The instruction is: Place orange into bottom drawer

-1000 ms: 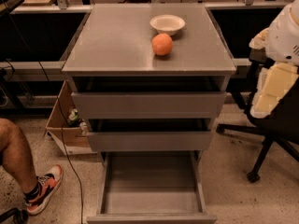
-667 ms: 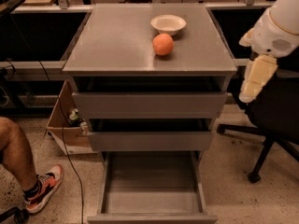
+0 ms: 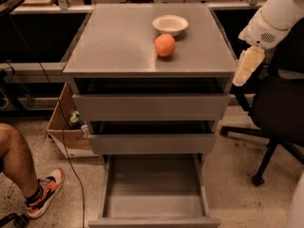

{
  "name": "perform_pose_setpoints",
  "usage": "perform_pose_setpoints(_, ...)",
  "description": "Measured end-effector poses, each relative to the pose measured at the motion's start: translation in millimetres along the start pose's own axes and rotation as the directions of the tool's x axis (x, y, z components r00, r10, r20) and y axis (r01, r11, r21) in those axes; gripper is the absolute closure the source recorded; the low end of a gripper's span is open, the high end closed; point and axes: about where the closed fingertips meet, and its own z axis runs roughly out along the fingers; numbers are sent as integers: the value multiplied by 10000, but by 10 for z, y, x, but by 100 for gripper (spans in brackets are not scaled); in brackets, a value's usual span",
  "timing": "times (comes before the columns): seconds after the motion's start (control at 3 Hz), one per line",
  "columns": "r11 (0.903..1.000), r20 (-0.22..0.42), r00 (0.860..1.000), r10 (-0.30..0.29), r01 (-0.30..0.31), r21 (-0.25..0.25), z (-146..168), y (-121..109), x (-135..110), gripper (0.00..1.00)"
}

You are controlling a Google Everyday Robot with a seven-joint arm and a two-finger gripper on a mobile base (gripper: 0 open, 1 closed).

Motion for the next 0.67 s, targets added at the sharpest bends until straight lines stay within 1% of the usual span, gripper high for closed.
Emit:
perform_pose_setpoints(0.33,10000,5,10000,-1,1,7,0,-3,-2,0)
perform_pose_setpoints(0.67,9996,1688,9853,276,-254,-148,50,-130,-389,0)
